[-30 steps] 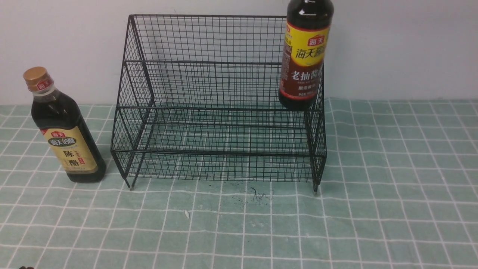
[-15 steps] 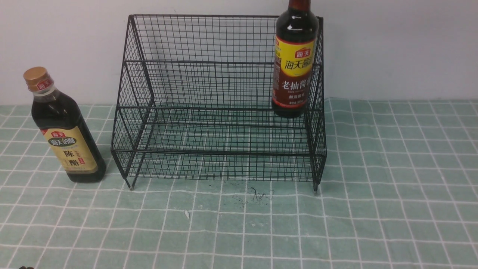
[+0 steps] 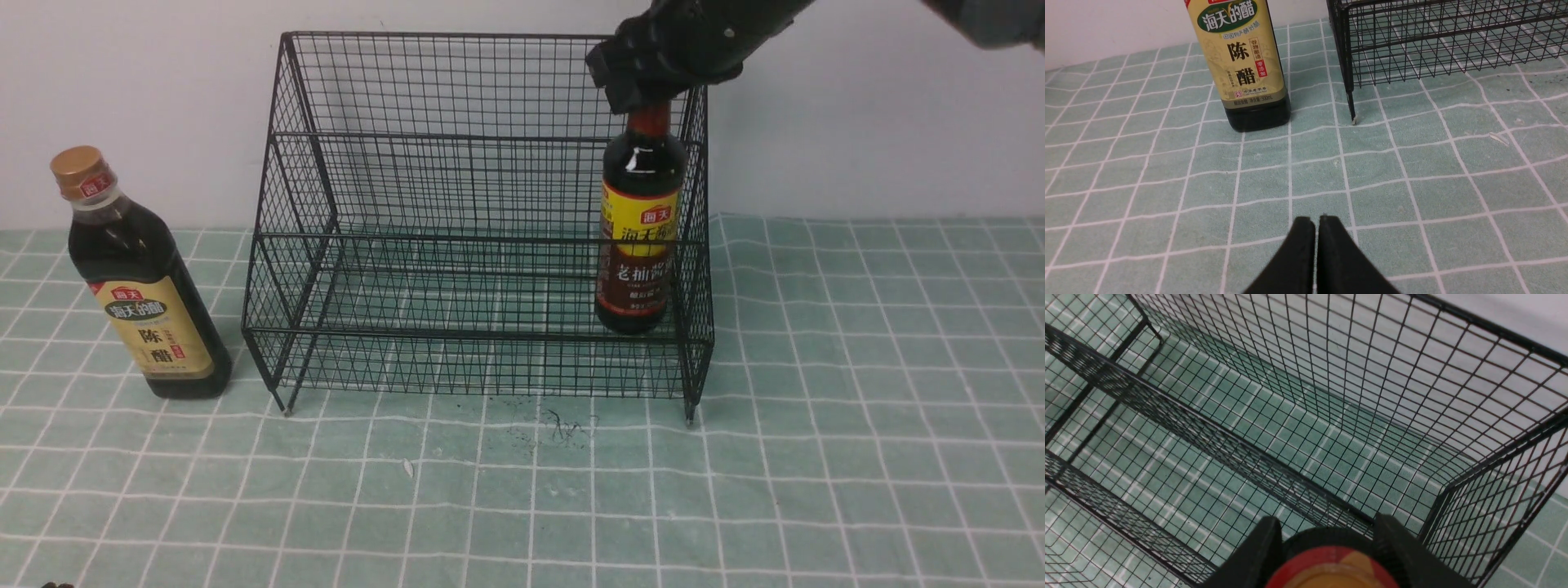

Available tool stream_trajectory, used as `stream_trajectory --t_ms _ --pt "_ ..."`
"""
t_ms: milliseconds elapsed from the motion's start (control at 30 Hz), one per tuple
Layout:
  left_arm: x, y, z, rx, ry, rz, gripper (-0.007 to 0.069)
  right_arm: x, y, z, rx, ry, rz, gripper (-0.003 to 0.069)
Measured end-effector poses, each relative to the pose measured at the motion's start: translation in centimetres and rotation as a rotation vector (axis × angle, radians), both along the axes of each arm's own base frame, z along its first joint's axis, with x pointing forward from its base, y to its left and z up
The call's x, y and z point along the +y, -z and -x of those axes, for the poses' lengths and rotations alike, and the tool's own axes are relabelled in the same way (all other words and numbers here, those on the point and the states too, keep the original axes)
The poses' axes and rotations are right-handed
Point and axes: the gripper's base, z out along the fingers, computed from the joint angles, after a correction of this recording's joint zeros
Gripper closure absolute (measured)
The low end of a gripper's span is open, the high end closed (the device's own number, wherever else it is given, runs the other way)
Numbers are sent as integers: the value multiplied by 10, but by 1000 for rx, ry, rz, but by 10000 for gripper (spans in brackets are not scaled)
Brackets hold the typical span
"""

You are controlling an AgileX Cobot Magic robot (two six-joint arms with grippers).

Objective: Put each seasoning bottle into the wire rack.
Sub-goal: Use the right arm to put the condiment bottle back on the shelf, then use the left arm to grab the condiment bottle closest to it

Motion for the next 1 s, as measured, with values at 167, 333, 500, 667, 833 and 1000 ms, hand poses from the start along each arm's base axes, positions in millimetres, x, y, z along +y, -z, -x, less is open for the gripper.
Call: stream_trajectory --t_ms 167,333,500,667,833,1000 --pt "0 0 0 0 0 0 631 -3 -17 9 -23 1 -24 281" --pt "0 0 0 0 0 0 631 -7 -34 18 -50 1 -34 213" --pt "0 0 0 0 0 0 631 -22 -75 43 -129 10 -22 203" --pt "0 0 0 0 0 0 631 -52 -141 94 -276 58 -22 267" --pt "0 0 0 0 0 0 631 -96 -198 172 -434 173 -85 531" --pt "0 0 0 0 0 0 631 -131 -196 250 -418 231 -157 664"
